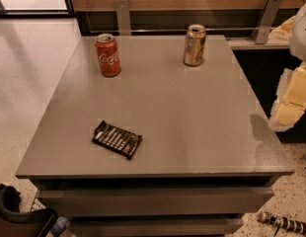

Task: Pick orange can

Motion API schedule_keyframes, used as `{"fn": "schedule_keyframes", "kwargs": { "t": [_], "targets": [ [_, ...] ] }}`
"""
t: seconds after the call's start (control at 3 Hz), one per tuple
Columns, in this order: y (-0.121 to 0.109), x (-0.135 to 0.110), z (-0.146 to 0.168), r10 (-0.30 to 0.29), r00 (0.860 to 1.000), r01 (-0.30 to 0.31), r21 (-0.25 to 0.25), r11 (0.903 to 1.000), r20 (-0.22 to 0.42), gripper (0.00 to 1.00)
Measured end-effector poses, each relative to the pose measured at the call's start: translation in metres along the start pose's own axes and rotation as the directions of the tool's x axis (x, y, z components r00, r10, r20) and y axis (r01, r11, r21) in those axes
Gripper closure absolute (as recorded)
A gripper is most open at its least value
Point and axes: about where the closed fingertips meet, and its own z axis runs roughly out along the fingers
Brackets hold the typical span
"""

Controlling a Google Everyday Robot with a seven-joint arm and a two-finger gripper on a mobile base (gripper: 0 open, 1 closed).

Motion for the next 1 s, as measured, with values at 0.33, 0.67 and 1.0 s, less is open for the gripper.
{"fn": "schedule_keyframes", "kwargs": {
  "t": [0.33, 0.67, 1.0],
  "targets": [
    [0.000, 0.000, 0.000, 0.000, 1.000, 0.000, 0.000, 1.0000, 0.000, 0.00],
    [-0.018, 0.003, 0.001, 0.033, 0.999, -0.035, 0.044, 0.9984, 0.037, 0.00],
    [-0.056, 0.018, 0.006, 0.111, 0.982, -0.130, 0.122, 0.9839, 0.150, 0.00]
  ]
}}
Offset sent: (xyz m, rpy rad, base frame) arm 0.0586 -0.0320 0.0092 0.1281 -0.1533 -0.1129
